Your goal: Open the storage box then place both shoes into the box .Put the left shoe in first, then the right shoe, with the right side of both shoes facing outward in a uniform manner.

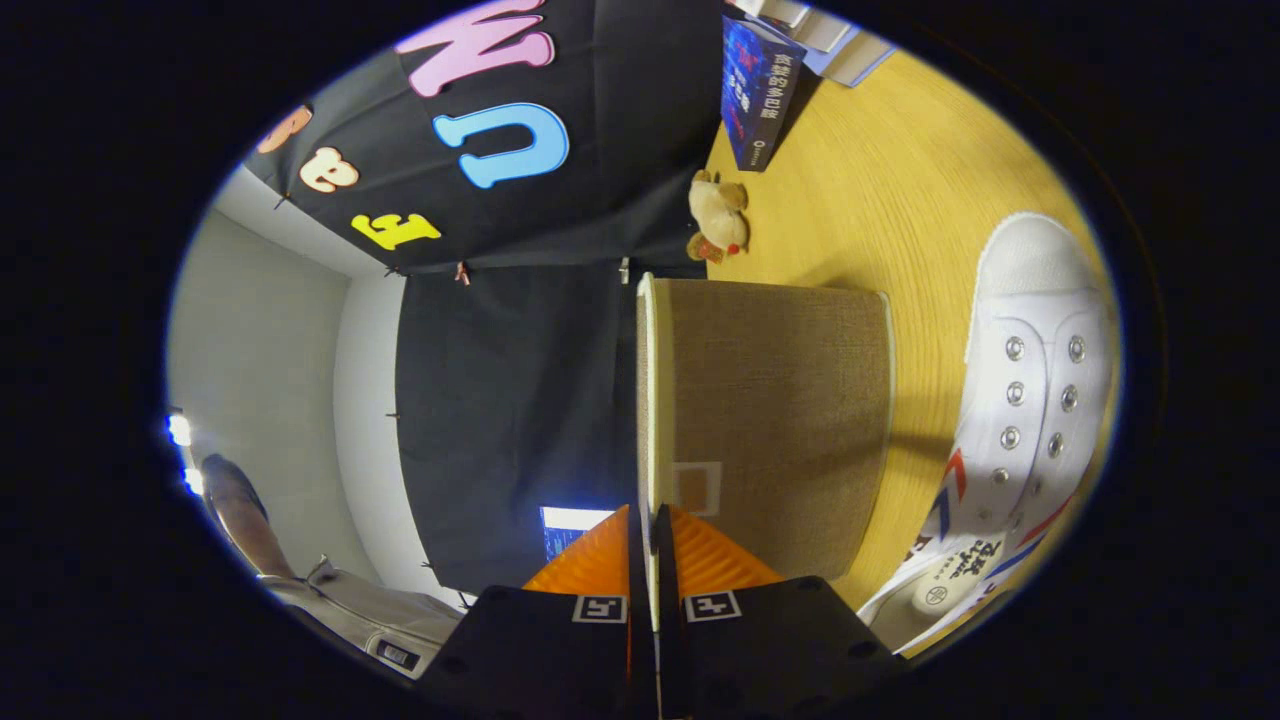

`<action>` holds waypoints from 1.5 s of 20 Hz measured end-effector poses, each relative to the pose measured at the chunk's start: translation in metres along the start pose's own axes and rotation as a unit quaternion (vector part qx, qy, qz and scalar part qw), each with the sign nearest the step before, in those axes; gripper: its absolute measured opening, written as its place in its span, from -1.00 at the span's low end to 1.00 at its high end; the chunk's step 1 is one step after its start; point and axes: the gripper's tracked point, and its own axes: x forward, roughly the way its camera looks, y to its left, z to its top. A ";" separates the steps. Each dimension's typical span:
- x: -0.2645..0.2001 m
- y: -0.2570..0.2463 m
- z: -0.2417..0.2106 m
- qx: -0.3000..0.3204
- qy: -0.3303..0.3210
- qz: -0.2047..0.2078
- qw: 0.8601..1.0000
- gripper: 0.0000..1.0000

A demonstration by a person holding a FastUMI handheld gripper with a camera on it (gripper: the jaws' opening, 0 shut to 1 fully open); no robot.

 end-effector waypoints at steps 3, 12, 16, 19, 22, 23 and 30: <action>0.007 0.030 0.000 -0.030 -0.010 0.010 0.999 -0.88; 0.077 0.125 -0.005 -0.112 -0.011 0.026 0.993 -0.88; 0.133 0.154 -0.006 -0.164 -0.003 0.001 0.987 -0.84; 0.169 0.169 -0.007 -0.176 -0.007 -0.008 0.984 -0.82; 0.203 0.165 -0.013 -0.183 -0.004 -0.032 0.983 -0.83; 0.212 0.163 -0.019 -0.185 -0.001 -0.037 0.982 -0.82; 0.240 0.134 -0.036 -0.216 0.026 -0.085 0.972 0.23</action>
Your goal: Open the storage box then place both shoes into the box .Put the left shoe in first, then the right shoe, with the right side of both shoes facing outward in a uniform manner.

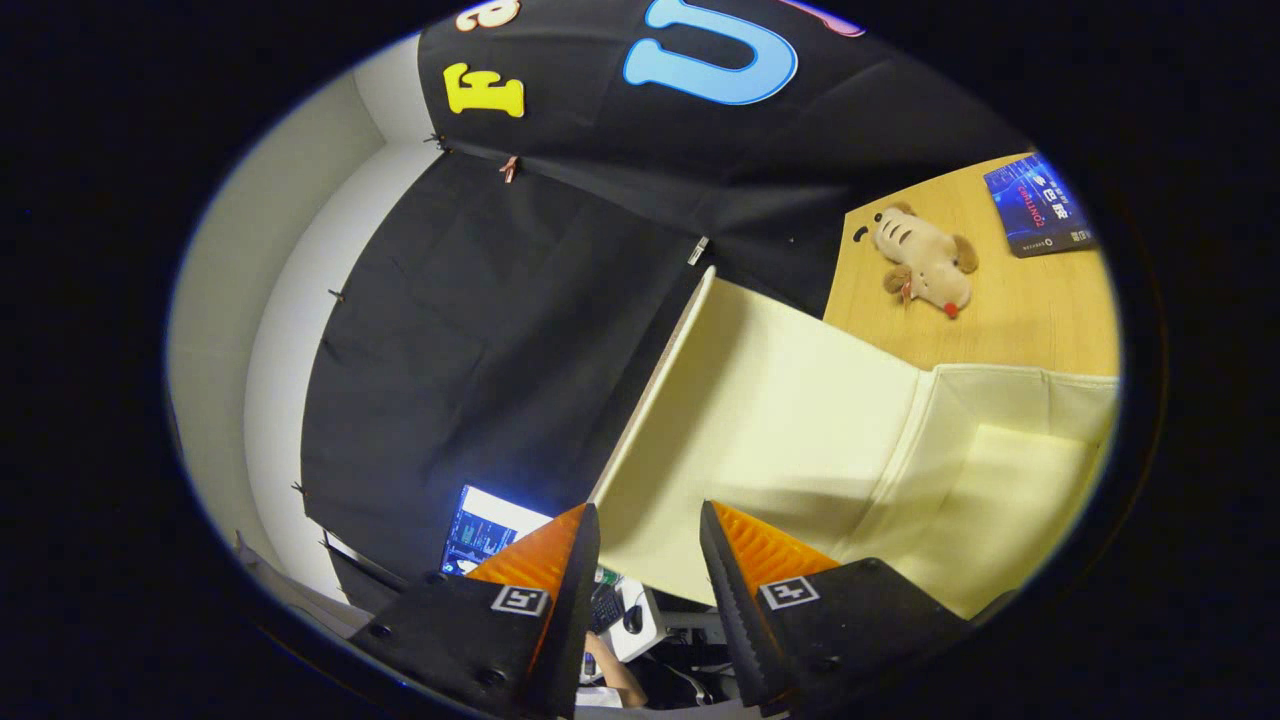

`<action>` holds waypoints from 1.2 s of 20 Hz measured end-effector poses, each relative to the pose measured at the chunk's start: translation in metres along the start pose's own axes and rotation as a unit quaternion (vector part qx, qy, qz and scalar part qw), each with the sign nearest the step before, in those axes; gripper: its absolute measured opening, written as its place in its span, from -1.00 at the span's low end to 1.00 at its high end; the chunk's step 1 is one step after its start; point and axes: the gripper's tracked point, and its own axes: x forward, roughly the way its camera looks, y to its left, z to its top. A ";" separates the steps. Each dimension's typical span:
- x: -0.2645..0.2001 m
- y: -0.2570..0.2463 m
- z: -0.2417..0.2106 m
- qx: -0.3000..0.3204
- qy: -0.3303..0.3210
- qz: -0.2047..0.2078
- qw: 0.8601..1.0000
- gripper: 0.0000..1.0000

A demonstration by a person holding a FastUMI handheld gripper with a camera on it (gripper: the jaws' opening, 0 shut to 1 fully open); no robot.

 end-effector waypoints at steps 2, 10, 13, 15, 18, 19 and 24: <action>-0.004 -0.005 0.003 -0.005 -0.006 -0.013 1.000 0.56; -0.085 -0.066 0.049 -0.055 -0.099 -0.177 0.978 0.92; -0.148 -0.102 0.055 -0.065 -0.120 -0.273 0.952 0.92; -0.193 -0.118 0.053 -0.064 -0.128 -0.319 0.937 0.93; -0.250 -0.165 0.032 -0.057 -0.114 -0.404 0.906 0.92; -0.265 -0.183 0.020 -0.054 -0.104 -0.427 0.897 0.93; -0.310 -0.261 -0.049 -0.007 -0.039 -0.500 0.865 0.85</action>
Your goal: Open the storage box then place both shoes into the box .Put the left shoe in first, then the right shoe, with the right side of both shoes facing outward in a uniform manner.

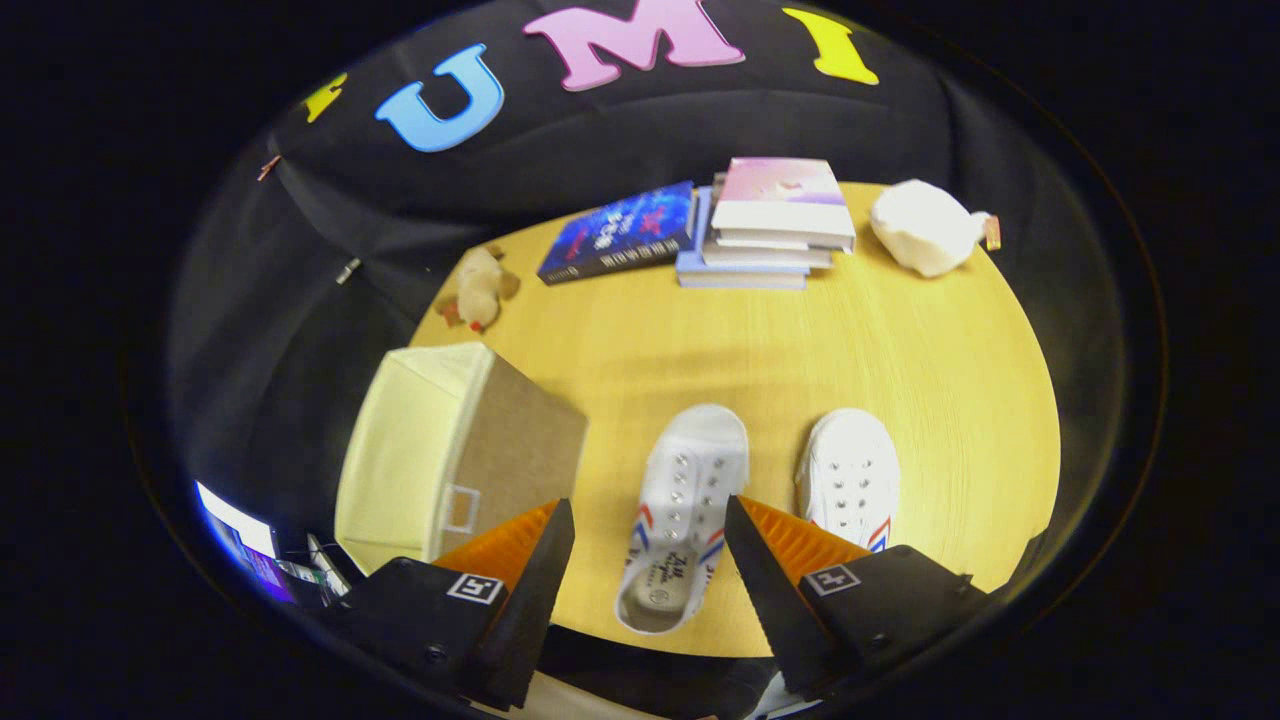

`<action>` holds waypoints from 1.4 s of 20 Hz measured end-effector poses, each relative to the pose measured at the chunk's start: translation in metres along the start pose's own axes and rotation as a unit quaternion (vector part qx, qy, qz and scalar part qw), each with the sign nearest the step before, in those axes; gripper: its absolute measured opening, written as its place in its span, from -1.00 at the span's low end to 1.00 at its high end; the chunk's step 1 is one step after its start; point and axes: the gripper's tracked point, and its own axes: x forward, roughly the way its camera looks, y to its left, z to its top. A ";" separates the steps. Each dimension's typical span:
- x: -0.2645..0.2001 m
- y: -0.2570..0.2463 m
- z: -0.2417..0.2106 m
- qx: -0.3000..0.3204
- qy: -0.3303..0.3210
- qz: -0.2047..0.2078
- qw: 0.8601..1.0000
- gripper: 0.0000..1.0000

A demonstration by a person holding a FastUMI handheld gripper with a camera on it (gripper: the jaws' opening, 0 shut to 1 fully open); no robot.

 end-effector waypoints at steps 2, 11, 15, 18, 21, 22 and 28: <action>0.018 -0.014 -0.019 0.018 0.028 -0.009 0.999 0.79; 0.085 -0.031 -0.053 0.076 0.084 -0.006 0.994 0.38; 0.078 -0.044 -0.055 0.120 0.080 0.006 0.990 -0.42; 0.078 -0.044 -0.057 0.149 0.072 0.013 0.986 -0.79; 0.063 -0.038 -0.052 0.146 0.071 0.014 0.987 -0.79; 0.057 -0.036 -0.049 0.149 0.067 0.013 0.986 -0.79; -0.004 -0.002 0.004 0.165 0.037 0.019 0.985 -0.79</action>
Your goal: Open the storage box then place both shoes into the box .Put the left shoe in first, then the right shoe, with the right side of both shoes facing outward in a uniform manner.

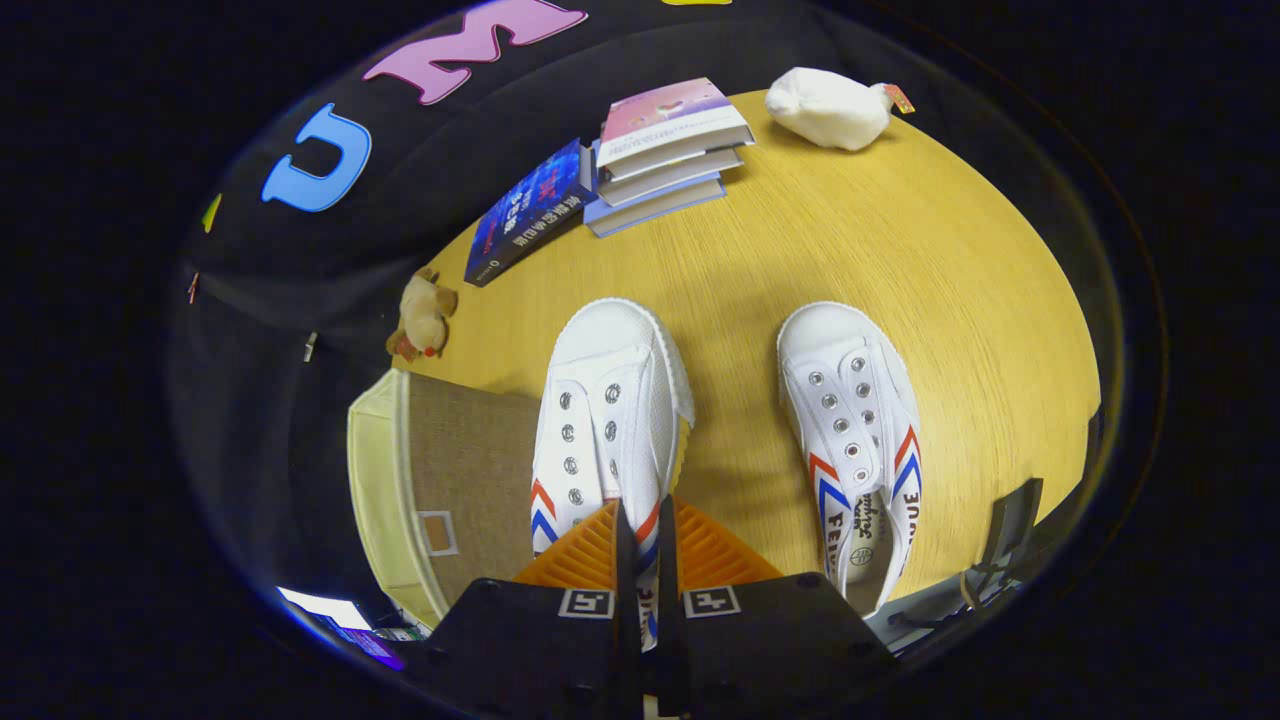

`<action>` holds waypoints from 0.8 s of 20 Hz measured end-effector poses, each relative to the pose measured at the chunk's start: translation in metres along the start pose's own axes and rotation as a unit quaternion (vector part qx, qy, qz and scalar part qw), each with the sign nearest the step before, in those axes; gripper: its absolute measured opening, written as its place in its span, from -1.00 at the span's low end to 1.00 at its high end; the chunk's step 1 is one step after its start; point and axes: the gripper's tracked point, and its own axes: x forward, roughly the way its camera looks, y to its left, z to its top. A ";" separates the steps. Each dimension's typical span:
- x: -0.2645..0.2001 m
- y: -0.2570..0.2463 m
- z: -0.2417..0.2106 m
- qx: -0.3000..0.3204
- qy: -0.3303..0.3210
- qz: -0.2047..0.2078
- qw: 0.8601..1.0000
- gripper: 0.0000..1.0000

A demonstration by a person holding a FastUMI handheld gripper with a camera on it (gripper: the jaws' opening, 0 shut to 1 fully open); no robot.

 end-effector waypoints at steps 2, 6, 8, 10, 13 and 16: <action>-0.024 0.035 0.010 -0.006 -0.007 0.026 1.000 -0.80; -0.051 0.102 0.012 -0.026 0.002 0.055 0.998 -0.79; -0.054 0.135 0.004 -0.037 0.012 0.069 0.997 -0.79; -0.051 0.171 -0.009 -0.045 0.028 0.089 0.995 -0.79; -0.033 0.210 -0.033 -0.047 0.057 0.107 0.991 -0.79; -0.011 0.236 -0.052 -0.050 0.076 0.107 0.990 -0.79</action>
